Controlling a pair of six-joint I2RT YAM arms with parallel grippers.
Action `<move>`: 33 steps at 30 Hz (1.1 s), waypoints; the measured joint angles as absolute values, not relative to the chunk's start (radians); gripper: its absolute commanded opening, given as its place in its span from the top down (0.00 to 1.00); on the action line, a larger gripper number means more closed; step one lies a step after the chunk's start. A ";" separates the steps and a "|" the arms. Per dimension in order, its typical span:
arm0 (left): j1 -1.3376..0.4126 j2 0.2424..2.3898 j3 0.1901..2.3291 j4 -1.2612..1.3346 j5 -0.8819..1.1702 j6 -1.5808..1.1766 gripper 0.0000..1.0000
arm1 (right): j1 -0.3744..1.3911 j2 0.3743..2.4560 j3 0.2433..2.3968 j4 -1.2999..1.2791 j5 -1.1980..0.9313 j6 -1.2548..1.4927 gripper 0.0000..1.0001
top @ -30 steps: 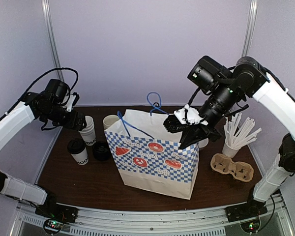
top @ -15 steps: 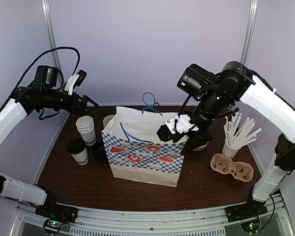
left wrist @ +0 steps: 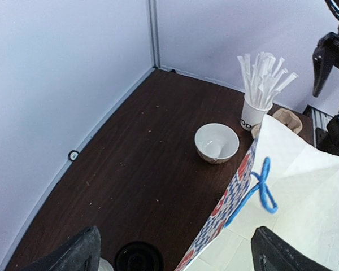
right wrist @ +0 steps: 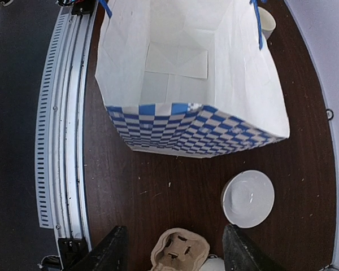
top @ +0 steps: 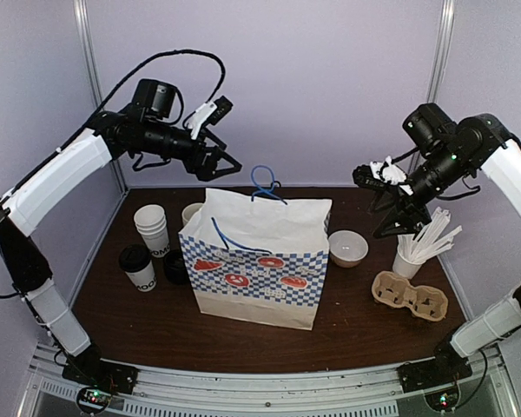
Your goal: Pack the takeout coffee
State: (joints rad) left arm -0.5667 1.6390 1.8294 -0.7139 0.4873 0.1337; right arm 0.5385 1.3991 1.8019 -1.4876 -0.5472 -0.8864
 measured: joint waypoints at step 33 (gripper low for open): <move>-0.730 1.722 1.944 -0.936 0.257 0.423 0.03 | 0.316 1.234 1.053 -1.253 -0.324 -0.830 0.45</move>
State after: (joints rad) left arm -0.7303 1.7222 1.9438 -0.9363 0.2573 0.4229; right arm 0.3161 1.2343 1.0531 -1.2526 -0.3237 -0.8303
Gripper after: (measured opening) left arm 0.954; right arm 0.552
